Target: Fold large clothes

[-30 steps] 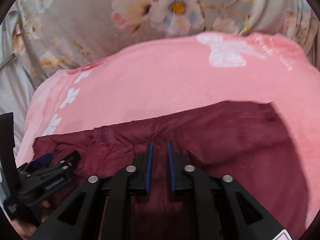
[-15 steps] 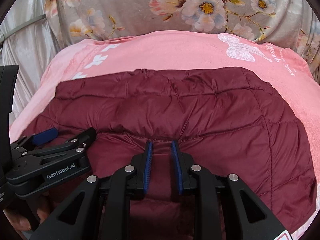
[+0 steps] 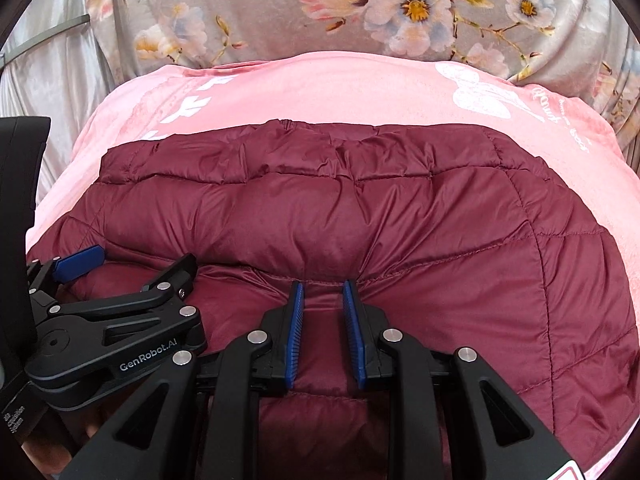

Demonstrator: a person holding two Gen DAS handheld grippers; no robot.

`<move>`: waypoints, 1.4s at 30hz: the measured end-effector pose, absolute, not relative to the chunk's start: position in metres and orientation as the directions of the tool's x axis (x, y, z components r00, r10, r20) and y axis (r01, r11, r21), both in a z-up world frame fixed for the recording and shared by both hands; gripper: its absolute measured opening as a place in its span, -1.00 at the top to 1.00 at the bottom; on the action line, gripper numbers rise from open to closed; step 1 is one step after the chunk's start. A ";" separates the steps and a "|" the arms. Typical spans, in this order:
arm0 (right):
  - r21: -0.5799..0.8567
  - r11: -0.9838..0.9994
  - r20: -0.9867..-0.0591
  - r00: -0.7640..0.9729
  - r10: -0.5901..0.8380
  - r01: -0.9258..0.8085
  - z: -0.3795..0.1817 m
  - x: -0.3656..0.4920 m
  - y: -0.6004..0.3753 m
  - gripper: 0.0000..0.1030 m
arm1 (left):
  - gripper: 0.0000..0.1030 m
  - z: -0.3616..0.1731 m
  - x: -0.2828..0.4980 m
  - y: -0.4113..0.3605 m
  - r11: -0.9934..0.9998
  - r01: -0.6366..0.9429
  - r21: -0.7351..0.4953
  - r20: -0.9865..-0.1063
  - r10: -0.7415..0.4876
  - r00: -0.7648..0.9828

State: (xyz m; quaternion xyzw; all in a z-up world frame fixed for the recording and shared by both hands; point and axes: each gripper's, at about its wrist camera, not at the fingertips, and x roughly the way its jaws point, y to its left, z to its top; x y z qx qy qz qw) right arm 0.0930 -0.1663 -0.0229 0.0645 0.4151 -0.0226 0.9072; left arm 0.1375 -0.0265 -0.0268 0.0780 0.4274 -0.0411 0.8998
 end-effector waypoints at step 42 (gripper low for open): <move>0.249 0.967 -0.738 0.635 0.227 -0.056 -0.022 0.042 -0.118 0.88 | 0.41 0.028 0.093 0.126 0.904 -0.074 -0.422 -0.742 -0.297 0.601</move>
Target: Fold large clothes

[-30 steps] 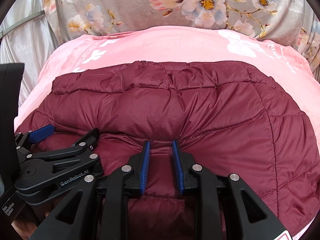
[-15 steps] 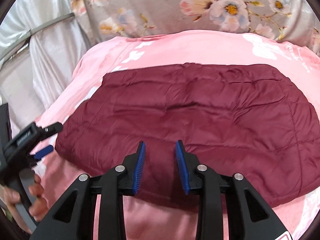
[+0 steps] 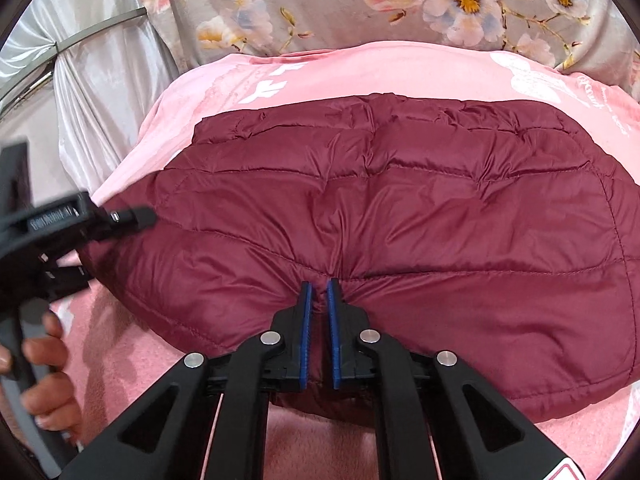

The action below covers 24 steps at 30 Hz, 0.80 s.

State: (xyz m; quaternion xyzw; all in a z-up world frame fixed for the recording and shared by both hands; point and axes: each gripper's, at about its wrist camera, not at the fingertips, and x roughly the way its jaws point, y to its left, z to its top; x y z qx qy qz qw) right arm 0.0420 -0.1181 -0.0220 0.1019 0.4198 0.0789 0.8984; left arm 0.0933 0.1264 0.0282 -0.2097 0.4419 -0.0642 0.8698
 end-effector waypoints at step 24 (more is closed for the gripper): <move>0.432 0.901 -0.642 0.718 0.270 0.047 0.017 -0.045 -0.232 0.82 | 0.68 0.151 0.063 -0.136 0.799 0.551 -0.242 -0.622 -0.564 0.543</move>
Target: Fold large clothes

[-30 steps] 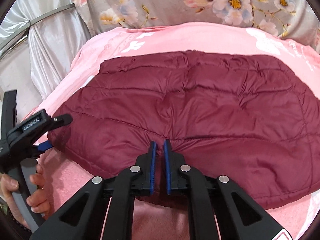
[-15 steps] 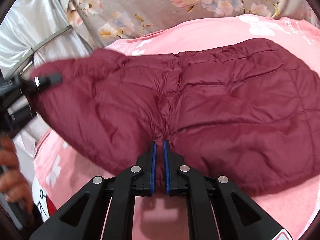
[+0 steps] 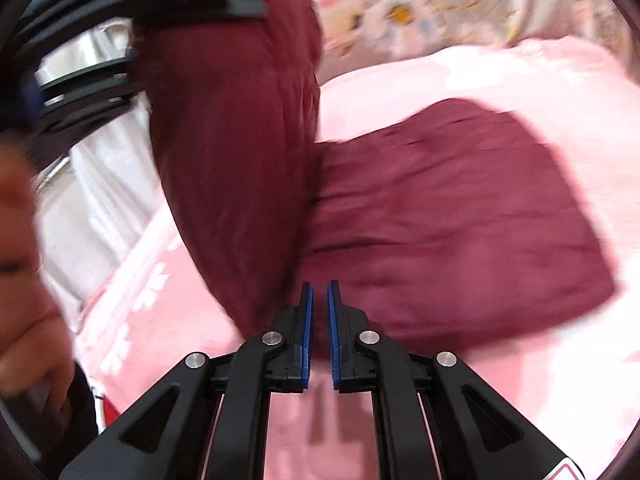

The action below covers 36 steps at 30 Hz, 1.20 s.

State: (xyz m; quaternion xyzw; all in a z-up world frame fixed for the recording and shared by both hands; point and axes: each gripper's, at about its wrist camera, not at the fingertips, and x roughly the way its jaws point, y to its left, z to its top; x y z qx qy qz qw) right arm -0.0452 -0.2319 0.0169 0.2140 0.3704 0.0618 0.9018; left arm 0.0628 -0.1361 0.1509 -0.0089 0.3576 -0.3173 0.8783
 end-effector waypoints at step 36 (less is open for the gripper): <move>0.436 0.810 -0.714 0.698 0.048 0.391 0.103 0.153 -0.392 -0.26 | -0.61 0.129 0.221 -0.115 0.962 0.170 -0.214 -0.744 -0.273 0.609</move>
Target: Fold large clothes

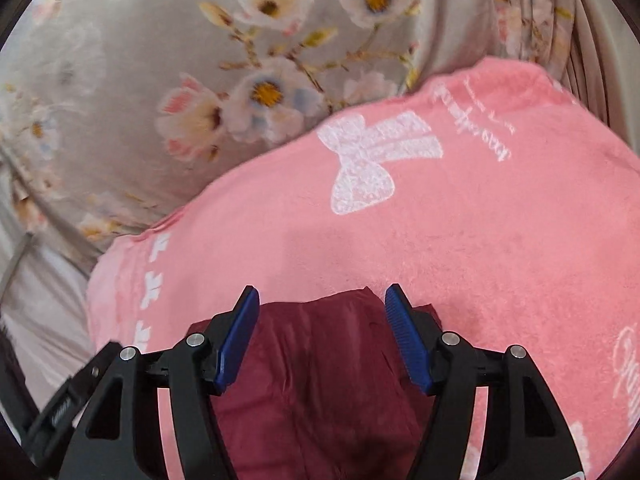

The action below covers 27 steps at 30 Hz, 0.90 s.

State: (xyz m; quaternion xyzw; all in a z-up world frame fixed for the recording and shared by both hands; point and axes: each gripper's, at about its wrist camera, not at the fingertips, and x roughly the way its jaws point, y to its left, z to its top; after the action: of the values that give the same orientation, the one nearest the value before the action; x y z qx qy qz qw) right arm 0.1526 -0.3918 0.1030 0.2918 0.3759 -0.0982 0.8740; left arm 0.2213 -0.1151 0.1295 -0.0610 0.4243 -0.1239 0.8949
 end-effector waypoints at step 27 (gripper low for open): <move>0.351 0.801 -0.763 0.644 -0.056 0.485 -0.022 0.115 -0.423 0.73 | -0.79 0.014 0.236 -0.210 0.971 0.227 -0.073 -0.816 -0.189 0.546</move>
State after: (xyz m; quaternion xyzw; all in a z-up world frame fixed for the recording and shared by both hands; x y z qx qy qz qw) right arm 0.1149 -0.4228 -0.0216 0.2738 0.3918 -0.1566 0.8643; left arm 0.2365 -0.2102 0.0140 0.0206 0.4616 -0.1185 0.8789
